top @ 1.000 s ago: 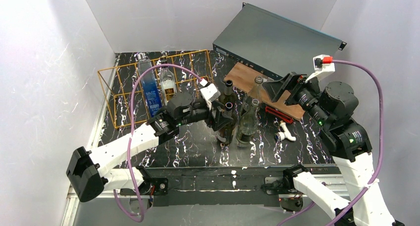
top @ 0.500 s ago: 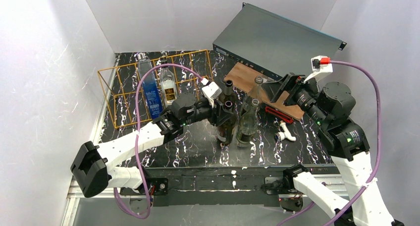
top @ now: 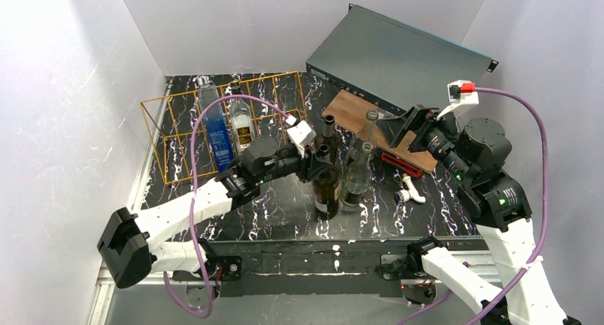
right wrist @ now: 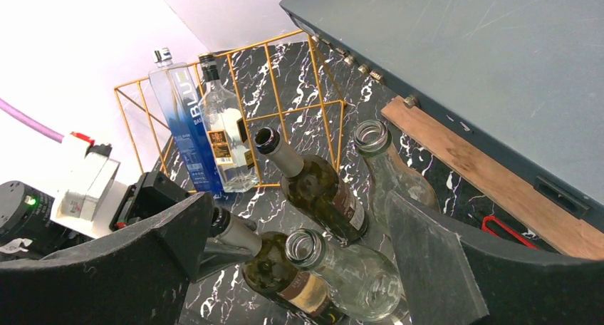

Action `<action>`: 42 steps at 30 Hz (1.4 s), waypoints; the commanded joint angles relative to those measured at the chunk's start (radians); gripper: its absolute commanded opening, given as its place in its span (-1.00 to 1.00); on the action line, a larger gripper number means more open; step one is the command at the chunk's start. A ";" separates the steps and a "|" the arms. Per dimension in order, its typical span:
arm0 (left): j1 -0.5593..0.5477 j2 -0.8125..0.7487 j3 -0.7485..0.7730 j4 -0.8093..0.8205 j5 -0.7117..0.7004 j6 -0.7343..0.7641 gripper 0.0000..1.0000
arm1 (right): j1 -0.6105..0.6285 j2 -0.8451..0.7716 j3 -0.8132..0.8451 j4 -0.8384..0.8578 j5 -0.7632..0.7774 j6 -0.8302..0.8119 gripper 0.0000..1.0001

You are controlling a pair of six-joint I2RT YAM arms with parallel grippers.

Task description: Put the wine bottle on the wine rack

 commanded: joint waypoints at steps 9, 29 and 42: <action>0.001 -0.192 0.008 -0.060 -0.330 0.143 -1.00 | -0.002 0.003 0.006 0.043 0.000 -0.007 1.00; 0.361 0.021 0.336 -0.442 -0.229 -0.047 -1.00 | -0.002 0.017 0.010 0.052 -0.004 0.001 1.00; 0.373 0.150 0.597 -0.597 -0.377 0.041 -1.00 | -0.002 0.023 0.015 0.052 -0.007 -0.009 1.00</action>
